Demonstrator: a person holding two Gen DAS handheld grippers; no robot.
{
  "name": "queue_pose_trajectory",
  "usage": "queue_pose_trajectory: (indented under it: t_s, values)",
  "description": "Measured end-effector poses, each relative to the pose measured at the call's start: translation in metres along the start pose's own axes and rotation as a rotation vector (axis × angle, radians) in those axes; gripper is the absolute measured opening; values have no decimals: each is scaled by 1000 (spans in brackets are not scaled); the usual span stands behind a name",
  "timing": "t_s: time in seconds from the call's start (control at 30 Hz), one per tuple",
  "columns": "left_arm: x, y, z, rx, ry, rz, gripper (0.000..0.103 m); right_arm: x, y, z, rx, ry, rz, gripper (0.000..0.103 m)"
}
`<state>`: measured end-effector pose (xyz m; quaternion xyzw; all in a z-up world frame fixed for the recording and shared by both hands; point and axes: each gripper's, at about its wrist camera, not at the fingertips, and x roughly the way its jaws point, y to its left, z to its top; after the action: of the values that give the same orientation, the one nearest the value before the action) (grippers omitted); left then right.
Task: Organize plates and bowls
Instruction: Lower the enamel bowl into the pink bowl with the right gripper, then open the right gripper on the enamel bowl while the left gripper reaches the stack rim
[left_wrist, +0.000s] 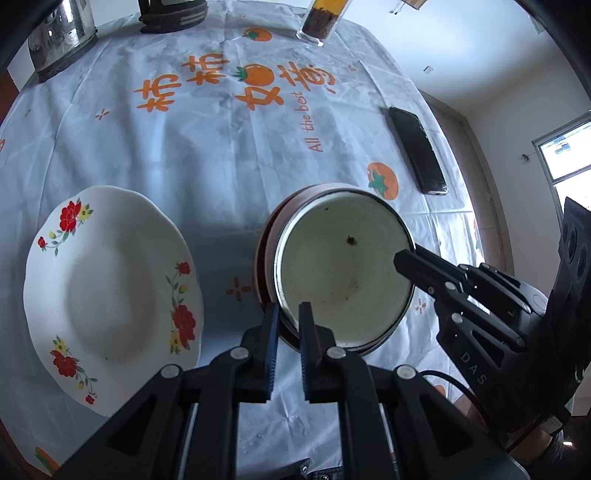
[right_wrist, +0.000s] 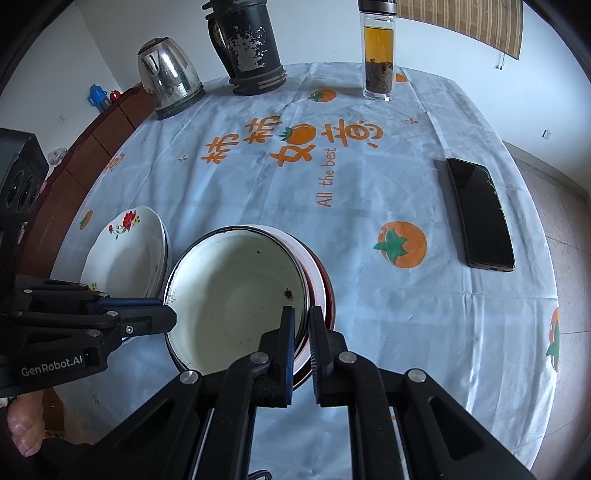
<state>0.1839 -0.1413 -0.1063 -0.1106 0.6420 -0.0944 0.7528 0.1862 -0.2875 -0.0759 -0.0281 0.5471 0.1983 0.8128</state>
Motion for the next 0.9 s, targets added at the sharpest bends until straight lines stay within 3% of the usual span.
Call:
queue_pose_trajectory:
  t_s: [0.8,0.9]
  values:
    - [-1,-2,1,7,-7,3,8,-1,0,0,2,-4,-2,9]
    - [-9,-6,0,22,-30,6,14,-2,1,0,0,-5,-4,11]
